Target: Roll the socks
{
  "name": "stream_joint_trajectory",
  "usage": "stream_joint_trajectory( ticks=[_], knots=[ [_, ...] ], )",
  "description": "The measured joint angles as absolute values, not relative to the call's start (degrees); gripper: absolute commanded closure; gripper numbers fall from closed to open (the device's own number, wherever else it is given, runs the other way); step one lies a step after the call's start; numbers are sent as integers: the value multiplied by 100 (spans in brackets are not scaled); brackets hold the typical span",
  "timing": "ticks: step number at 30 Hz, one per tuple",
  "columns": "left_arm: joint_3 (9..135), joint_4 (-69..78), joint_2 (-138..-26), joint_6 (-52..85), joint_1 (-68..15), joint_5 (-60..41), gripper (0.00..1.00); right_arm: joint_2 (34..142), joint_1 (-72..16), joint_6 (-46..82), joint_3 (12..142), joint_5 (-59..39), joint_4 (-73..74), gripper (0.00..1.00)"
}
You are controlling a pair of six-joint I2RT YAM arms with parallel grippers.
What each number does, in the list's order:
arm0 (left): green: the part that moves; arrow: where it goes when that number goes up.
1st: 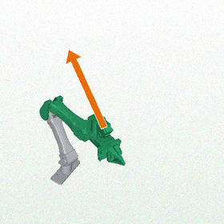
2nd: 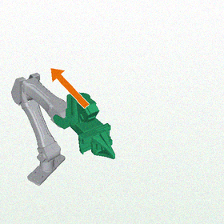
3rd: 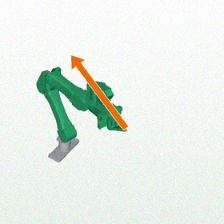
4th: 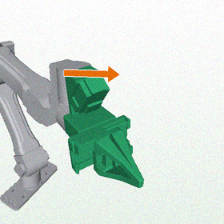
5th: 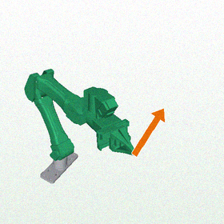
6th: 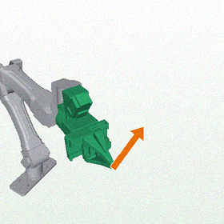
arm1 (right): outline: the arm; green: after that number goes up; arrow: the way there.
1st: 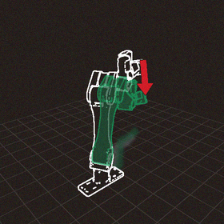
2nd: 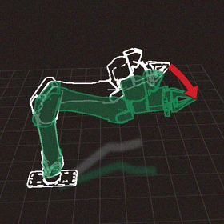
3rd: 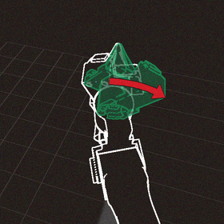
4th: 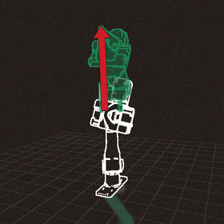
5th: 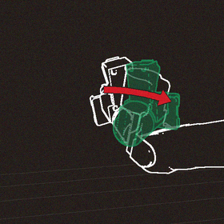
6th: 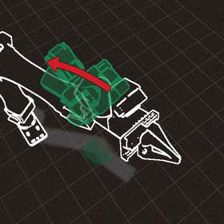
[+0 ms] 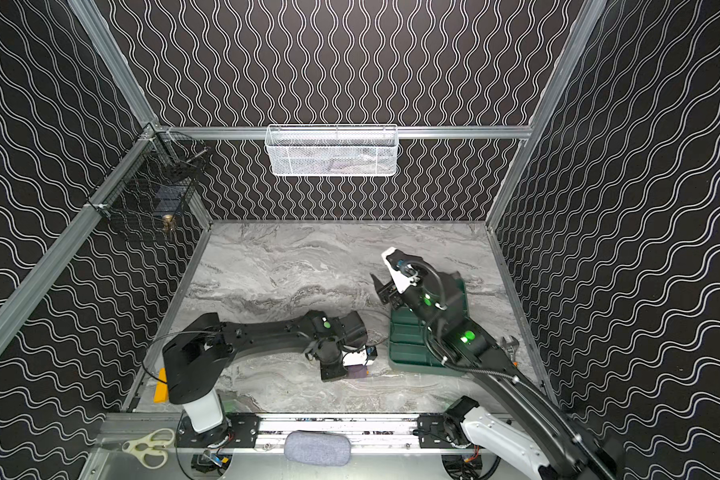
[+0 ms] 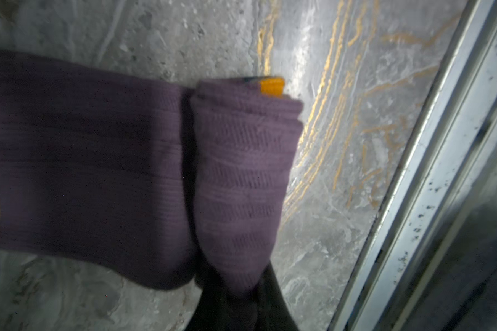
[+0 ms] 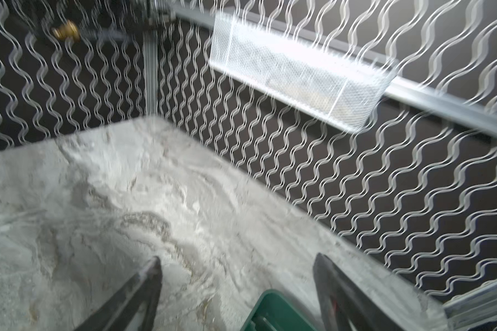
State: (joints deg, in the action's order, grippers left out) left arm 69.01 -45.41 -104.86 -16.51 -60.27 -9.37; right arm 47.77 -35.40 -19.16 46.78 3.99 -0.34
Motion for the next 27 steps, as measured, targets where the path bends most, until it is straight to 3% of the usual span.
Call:
stream_joint_trajectory(
  ticks=[6,9,13,19,27],
  knots=[
    [7491,-5111,-11177,-1531,-5614,-1717,100,3730,-3706,-3264,4178,-707,-1295,27],
    [7791,-5424,-11559,-1525,-5406,-2191,100,3828,-4003,-3868,3946,-591,-2150,31],
    [8167,-5817,-12029,-1525,-5240,-2875,100,4075,-5221,-4318,3476,104,-2735,32],
    [8466,-6259,-12512,-1533,-5076,-3649,100,4851,-6963,-4440,2779,1219,-2344,40],
    [8674,-6549,-12761,-1542,-4982,-3889,100,6534,-7378,-4241,2460,1702,-982,46]
  ],
)
